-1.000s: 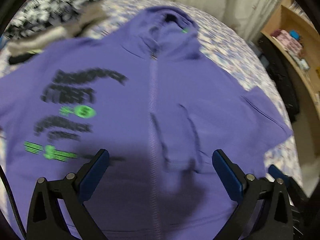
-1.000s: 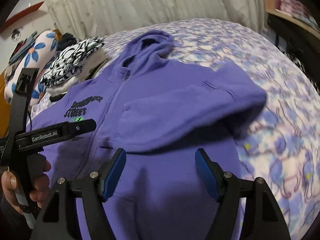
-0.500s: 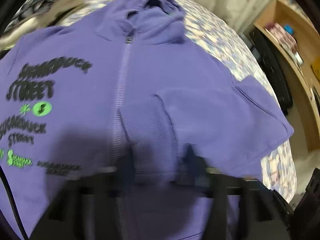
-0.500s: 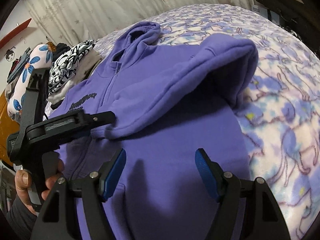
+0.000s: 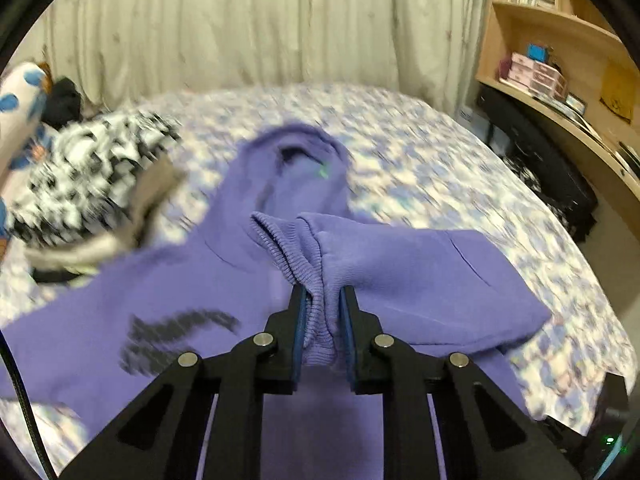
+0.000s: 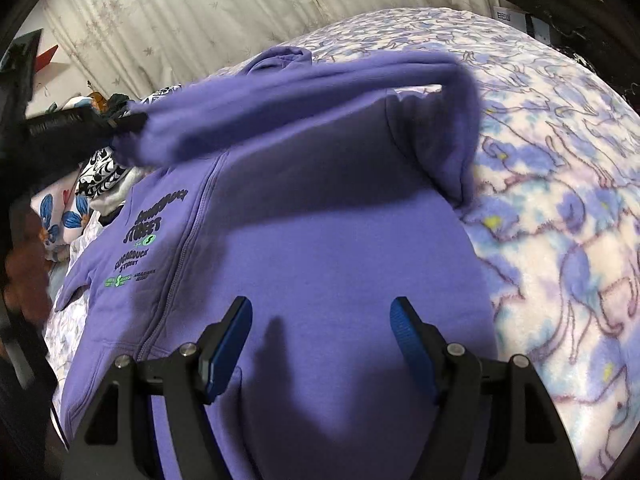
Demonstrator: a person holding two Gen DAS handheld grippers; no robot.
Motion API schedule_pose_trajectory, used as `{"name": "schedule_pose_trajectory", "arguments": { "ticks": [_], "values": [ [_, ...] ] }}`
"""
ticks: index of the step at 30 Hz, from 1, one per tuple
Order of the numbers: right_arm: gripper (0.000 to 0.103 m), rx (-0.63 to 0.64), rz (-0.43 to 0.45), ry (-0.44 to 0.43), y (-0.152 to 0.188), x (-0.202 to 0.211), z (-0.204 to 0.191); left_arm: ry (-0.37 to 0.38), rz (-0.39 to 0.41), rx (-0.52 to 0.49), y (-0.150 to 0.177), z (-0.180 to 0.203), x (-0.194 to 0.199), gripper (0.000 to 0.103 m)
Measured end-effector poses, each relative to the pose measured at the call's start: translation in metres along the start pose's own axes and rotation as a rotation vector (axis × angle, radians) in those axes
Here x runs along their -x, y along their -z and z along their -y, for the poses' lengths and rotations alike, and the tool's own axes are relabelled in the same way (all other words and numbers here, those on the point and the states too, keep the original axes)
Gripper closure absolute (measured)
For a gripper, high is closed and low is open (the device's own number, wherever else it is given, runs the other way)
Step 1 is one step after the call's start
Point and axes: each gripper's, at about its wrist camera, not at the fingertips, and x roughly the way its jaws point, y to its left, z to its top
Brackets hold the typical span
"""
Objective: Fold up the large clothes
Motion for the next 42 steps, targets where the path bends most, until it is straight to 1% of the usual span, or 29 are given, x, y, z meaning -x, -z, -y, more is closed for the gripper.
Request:
{"name": "schedule_pose_trajectory", "arguments": {
  "ticks": [2, 4, 5, 6, 7, 8, 10, 11, 13, 14, 15, 17, 18, 21, 25, 26, 28, 29, 30, 31, 32, 33, 34, 36, 37, 38, 39, 40, 42],
  "values": [
    [0.031, 0.019, -0.001, -0.003, 0.001, 0.003, -0.005, -0.049, -0.001, 0.003, -0.001, -0.014, -0.006, 0.088],
    [0.031, 0.038, -0.006, -0.001, 0.001, 0.005, -0.010, -0.093, -0.049, 0.026, 0.006, -0.040, -0.024, 0.086],
    [0.031, 0.051, -0.013, 0.002, 0.001, 0.005, -0.013, -0.096, -0.072, 0.036, 0.012, -0.049, -0.033, 0.083],
    [0.031, 0.061, -0.018, 0.009, 0.001, 0.004, -0.015, -0.115, -0.125, 0.053, 0.021, -0.063, -0.049, 0.073],
    [0.031, 0.071, -0.024, 0.018, 0.001, 0.004, -0.017, -0.130, -0.168, 0.068, 0.029, -0.073, -0.063, 0.069],
    [0.031, 0.077, -0.029, 0.021, 0.000, 0.004, -0.018, -0.133, -0.215, 0.084, 0.038, -0.084, -0.074, 0.061],
    [0.031, 0.079, -0.046, 0.012, -0.004, 0.004, -0.018, -0.093, -0.291, 0.142, 0.051, -0.102, -0.090, 0.056],
    [0.031, 0.071, -0.054, 0.002, -0.007, 0.005, -0.015, -0.059, -0.307, 0.175, 0.054, -0.108, -0.092, 0.052],
    [0.031, 0.043, -0.062, -0.021, -0.016, 0.008, -0.008, -0.011, -0.295, 0.227, 0.055, -0.121, -0.090, 0.041],
    [0.031, 0.023, -0.058, -0.033, -0.025, 0.009, -0.003, 0.002, -0.288, 0.245, 0.055, -0.126, -0.089, 0.031],
    [0.031, 0.011, -0.053, -0.040, -0.031, 0.011, 0.001, 0.020, -0.276, 0.274, 0.053, -0.133, -0.087, 0.026],
    [0.029, -0.022, -0.028, -0.041, -0.052, 0.015, 0.013, 0.049, -0.268, 0.308, 0.054, -0.138, -0.088, 0.025],
    [0.025, -0.026, -0.015, -0.033, -0.060, 0.015, 0.017, 0.069, -0.273, 0.325, 0.054, -0.143, -0.092, 0.025],
    [0.020, -0.027, 0.021, 0.032, -0.092, 0.006, 0.031, 0.092, -0.296, 0.341, 0.057, -0.147, -0.108, 0.025],
    [0.020, -0.055, 0.016, 0.074, -0.132, -0.027, 0.050, 0.059, -0.295, 0.299, 0.055, -0.136, -0.122, 0.025],
    [0.020, -0.061, 0.007, 0.085, -0.142, -0.039, 0.055, 0.050, -0.287, 0.286, 0.055, -0.134, -0.122, 0.026],
    [0.020, -0.083, -0.023, 0.090, -0.154, -0.060, 0.064, 0.025, -0.279, 0.252, 0.052, -0.128, -0.125, 0.041],
    [0.020, -0.100, -0.045, 0.085, -0.159, -0.072, 0.070, 0.024, -0.284, 0.237, 0.050, -0.125, -0.127, 0.053],
    [0.020, -0.111, -0.060, 0.073, -0.160, -0.079, 0.073, 0.033, -0.288, 0.223, 0.047, -0.123, -0.127, 0.069],
    [0.021, -0.131, -0.076, 0.054, -0.161, -0.088, 0.078, 0.047, -0.288, 0.216, 0.045, -0.122, -0.127, 0.077],
    [0.032, -0.145, -0.091, 0.039, -0.161, -0.096, 0.081, 0.052, -0.287, 0.206, 0.040, -0.118, -0.127, 0.085],
    [0.065, -0.143, -0.108, 0.037, -0.161, -0.102, 0.080, 0.038, -0.279, 0.195, 0.035, -0.115, -0.125, 0.087],
    [0.077, -0.138, -0.115, 0.029, -0.161, -0.105, 0.079, 0.035, -0.268, 0.186, 0.031, -0.114, -0.124, 0.088],
    [0.084, -0.116, -0.049, 0.047, -0.161, -0.094, 0.072, 0.022, -0.214, 0.165, 0.019, -0.111, -0.117, 0.089],
    [0.085, -0.098, -0.001, 0.049, -0.160, -0.085, 0.067, 0.012, -0.184, 0.156, 0.014, -0.111, -0.114, 0.092],
    [0.085, -0.089, 0.029, 0.059, -0.159, -0.081, 0.065, -0.028, -0.150, 0.144, 0.011, -0.112, -0.111, 0.095],
    [0.085, -0.082, 0.041, 0.079, -0.156, -0.081, 0.063, -0.063, -0.138, 0.138, 0.010, -0.116, -0.113, 0.094],
    [0.084, -0.081, 0.017, 0.109, -0.153, -0.089, 0.063, -0.072, -0.146, 0.144, 0.010, -0.121, -0.117, 0.093],
    [0.073, -0.096, -0.044, 0.134, -0.151, -0.107, 0.069, -0.076, -0.227, 0.193, 0.020, -0.137, -0.136, 0.092]
  ]
}}
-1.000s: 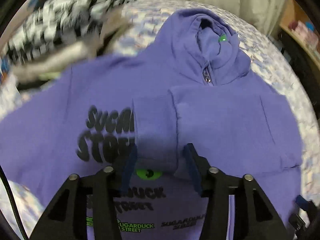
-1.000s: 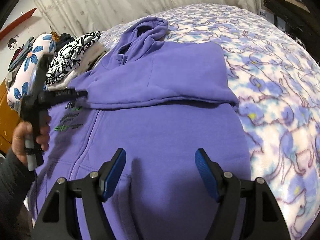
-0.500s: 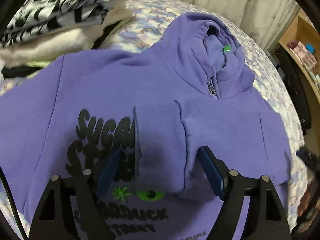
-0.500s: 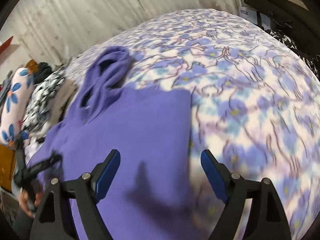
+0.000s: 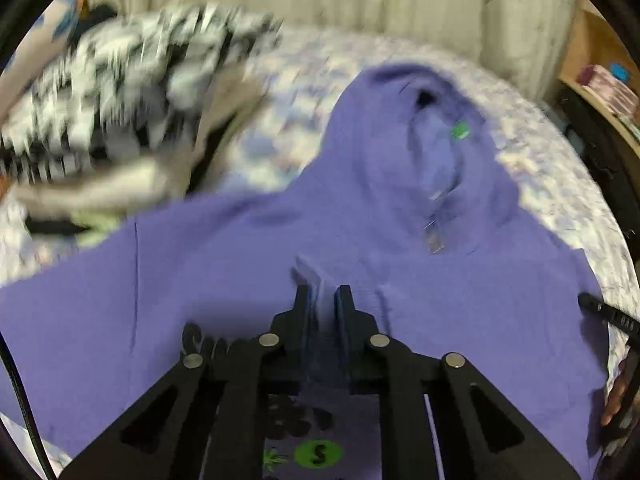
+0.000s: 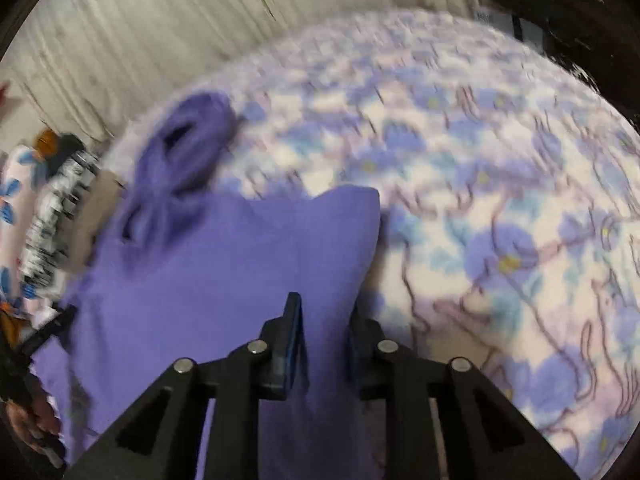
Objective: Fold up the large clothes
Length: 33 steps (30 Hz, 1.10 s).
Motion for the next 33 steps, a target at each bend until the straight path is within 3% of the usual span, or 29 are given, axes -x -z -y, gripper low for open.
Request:
{"name": "schedule_pose_trajectory", "arguments": {
  "ticks": [2, 4, 6, 7, 10, 12, 13, 16, 19, 23, 26, 30, 33],
  "values": [
    [0.070, -0.037, 0.005, -0.019, 0.001, 0.006, 0.005, 0.010, -0.037, 0.033, 0.005, -0.011, -0.010, 0.089],
    [0.068, -0.030, 0.012, -0.008, 0.001, 0.020, 0.004, 0.046, -0.014, 0.061, 0.007, -0.019, -0.004, 0.085],
    [0.068, 0.021, 0.053, 0.011, 0.002, 0.037, -0.004, 0.019, 0.005, 0.063, 0.007, -0.021, 0.005, 0.062],
    [0.068, 0.055, 0.084, 0.024, 0.005, 0.048, -0.009, 0.020, 0.014, 0.059, 0.007, -0.021, 0.009, 0.057],
    [0.068, 0.092, 0.184, -0.027, 0.015, 0.076, -0.019, 0.067, 0.056, 0.036, 0.008, -0.017, 0.027, 0.054],
    [0.068, 0.122, 0.231, -0.060, 0.022, 0.088, -0.024, 0.093, 0.028, -0.014, 0.009, -0.002, 0.037, 0.054],
    [0.068, 0.146, 0.230, -0.062, 0.027, 0.091, -0.031, 0.110, 0.008, -0.029, 0.009, 0.005, 0.039, 0.054],
    [0.067, 0.186, 0.107, -0.082, 0.031, 0.084, -0.054, 0.152, -0.003, -0.042, 0.015, 0.028, 0.045, 0.052],
    [0.067, 0.234, 0.070, -0.082, 0.047, 0.077, -0.082, 0.183, 0.006, -0.072, 0.025, 0.053, 0.046, 0.044],
    [0.067, 0.336, 0.019, -0.036, 0.074, 0.055, -0.108, 0.183, -0.037, -0.082, 0.044, 0.073, 0.031, 0.042],
    [0.067, 0.337, -0.020, 0.051, 0.082, 0.039, -0.097, 0.152, -0.106, -0.105, 0.056, 0.076, 0.009, 0.042],
    [0.067, 0.188, -0.017, -0.030, 0.073, 0.054, -0.053, 0.140, -0.081, -0.164, 0.062, 0.078, 0.015, 0.042],
    [0.067, 0.147, 0.001, -0.079, 0.075, 0.073, -0.035, 0.160, -0.090, -0.138, 0.062, 0.071, 0.024, 0.040]
  ]
}}
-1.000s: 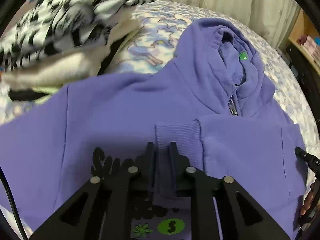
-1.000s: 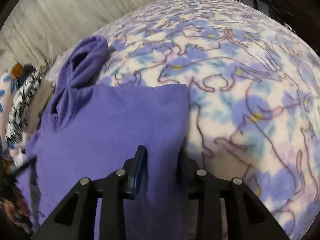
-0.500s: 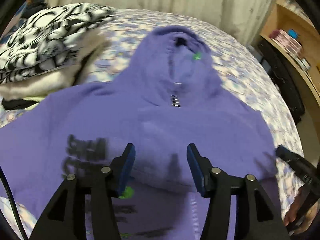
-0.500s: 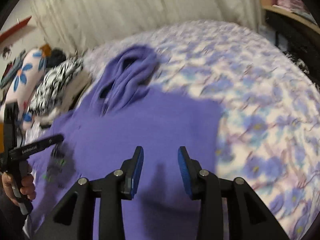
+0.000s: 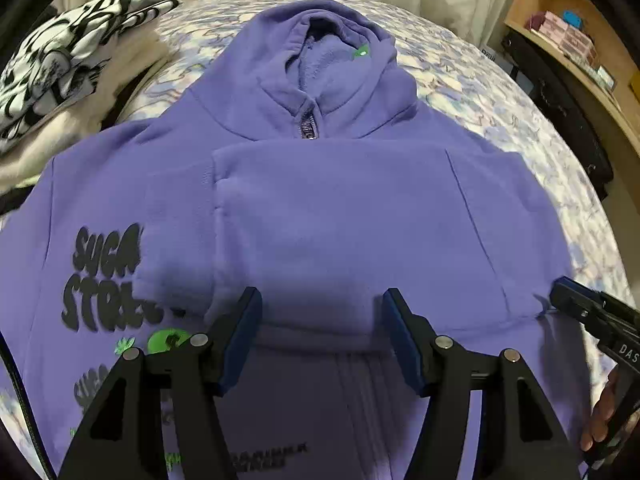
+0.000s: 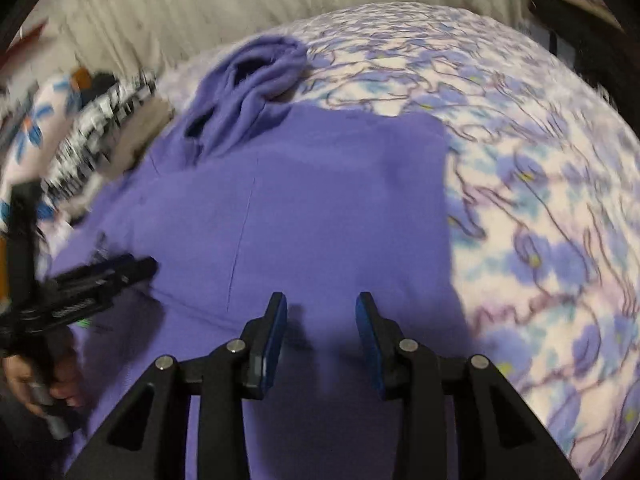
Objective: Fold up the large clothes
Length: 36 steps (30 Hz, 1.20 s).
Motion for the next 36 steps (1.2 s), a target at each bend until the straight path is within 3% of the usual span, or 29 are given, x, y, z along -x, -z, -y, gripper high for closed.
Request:
{"name": "schedule_pose_trajectory", "arguments": {
  "ticks": [3, 6, 9, 16, 17, 18, 20, 24, 28, 31, 36],
  "values": [
    [0.054, 0.024, 0.033, 0.025, 0.011, 0.021, 0.012, 0.011, 0.004, 0.063, 0.008, -0.013, 0.011, 0.021],
    [0.042, 0.080, 0.043, 0.072, 0.021, 0.027, 0.018, -0.003, -0.006, 0.116, 0.015, -0.029, 0.015, 0.021],
    [0.042, 0.117, 0.023, 0.108, 0.026, 0.021, 0.021, 0.031, -0.016, 0.180, 0.025, -0.047, 0.020, 0.021],
    [0.042, 0.156, 0.032, 0.147, 0.015, -0.002, 0.015, 0.020, -0.009, 0.176, 0.025, -0.049, 0.018, 0.021],
    [0.047, 0.146, 0.041, 0.146, 0.013, -0.001, 0.016, 0.017, -0.012, 0.173, 0.024, -0.047, 0.017, 0.021],
    [0.059, 0.132, 0.052, 0.148, 0.013, 0.001, 0.018, 0.013, -0.011, 0.168, 0.023, -0.044, 0.016, 0.021],
    [0.064, 0.081, 0.056, 0.145, 0.013, 0.002, 0.029, 0.001, -0.008, 0.158, 0.022, -0.041, 0.014, 0.021],
    [0.063, 0.046, -0.010, 0.135, 0.019, -0.001, 0.035, -0.023, -0.015, 0.134, 0.022, -0.038, 0.010, 0.021],
    [0.061, 0.117, 0.069, 0.175, 0.011, 0.024, 0.009, -0.016, 0.022, 0.127, 0.016, -0.032, 0.025, 0.021],
    [0.058, 0.146, 0.133, 0.119, -0.003, 0.029, -0.016, 0.009, 0.055, 0.122, 0.007, -0.023, 0.030, 0.021],
    [0.058, 0.158, 0.109, 0.018, -0.032, -0.007, -0.054, 0.024, 0.061, 0.118, -0.012, -0.001, 0.013, 0.021]
  ]
}}
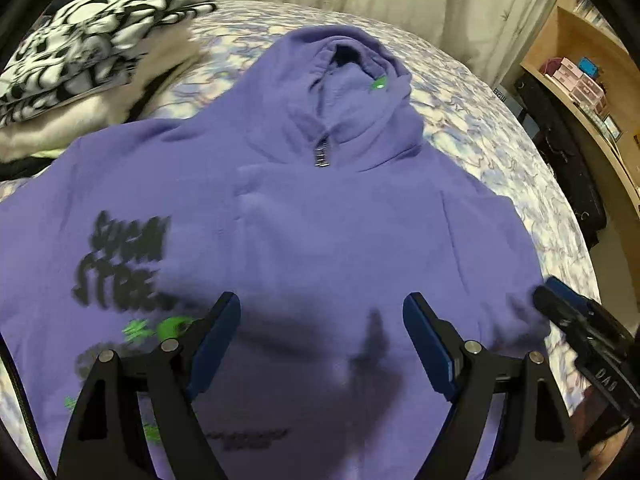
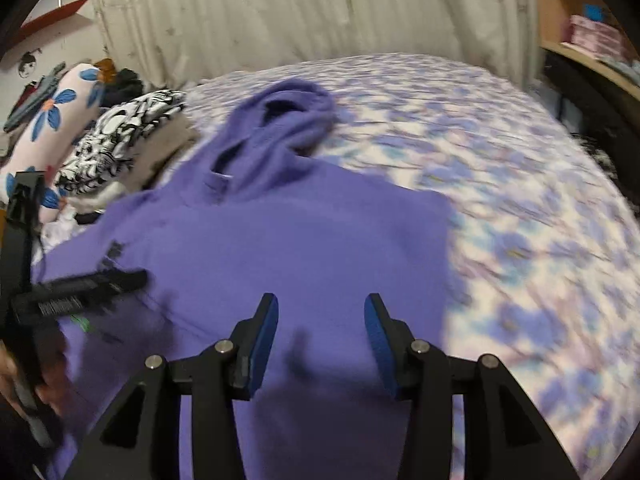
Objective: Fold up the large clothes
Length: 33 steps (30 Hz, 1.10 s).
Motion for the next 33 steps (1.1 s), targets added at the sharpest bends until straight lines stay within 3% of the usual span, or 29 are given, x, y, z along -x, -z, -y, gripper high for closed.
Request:
{"name": "schedule_pose_trajectory", "arguments": {
  "ticks": [4, 8, 10, 12, 16, 22, 33],
  "values": [
    [0.058, -0.047, -0.062, -0.031, -0.019, -0.047, -0.003, -0.049, 0.007, -0.016, -0.009, 0.008, -0.023, 0.021],
    [0.058, -0.079, -0.101, 0.090, -0.021, -0.071, 0.023, -0.071, -0.011, -0.045, -0.016, 0.003, -0.042, 0.021],
    [0.060, -0.123, -0.078, 0.108, -0.017, -0.065, 0.050, -0.050, -0.006, -0.060, -0.017, 0.000, -0.040, 0.021],
    [0.067, -0.178, -0.069, 0.059, -0.013, -0.054, 0.070, -0.033, -0.007, -0.071, -0.017, -0.002, -0.038, 0.021],
    [0.065, -0.186, -0.047, 0.117, -0.007, -0.034, 0.078, -0.032, -0.006, -0.083, -0.014, -0.003, -0.033, 0.021],
    [0.064, -0.192, -0.064, 0.135, 0.001, -0.022, 0.072, -0.048, -0.005, -0.077, -0.009, 0.001, -0.021, 0.021],
    [0.063, -0.253, -0.106, 0.059, 0.030, 0.007, 0.040, -0.082, 0.017, -0.093, 0.018, 0.004, 0.027, 0.021]
  ]
}}
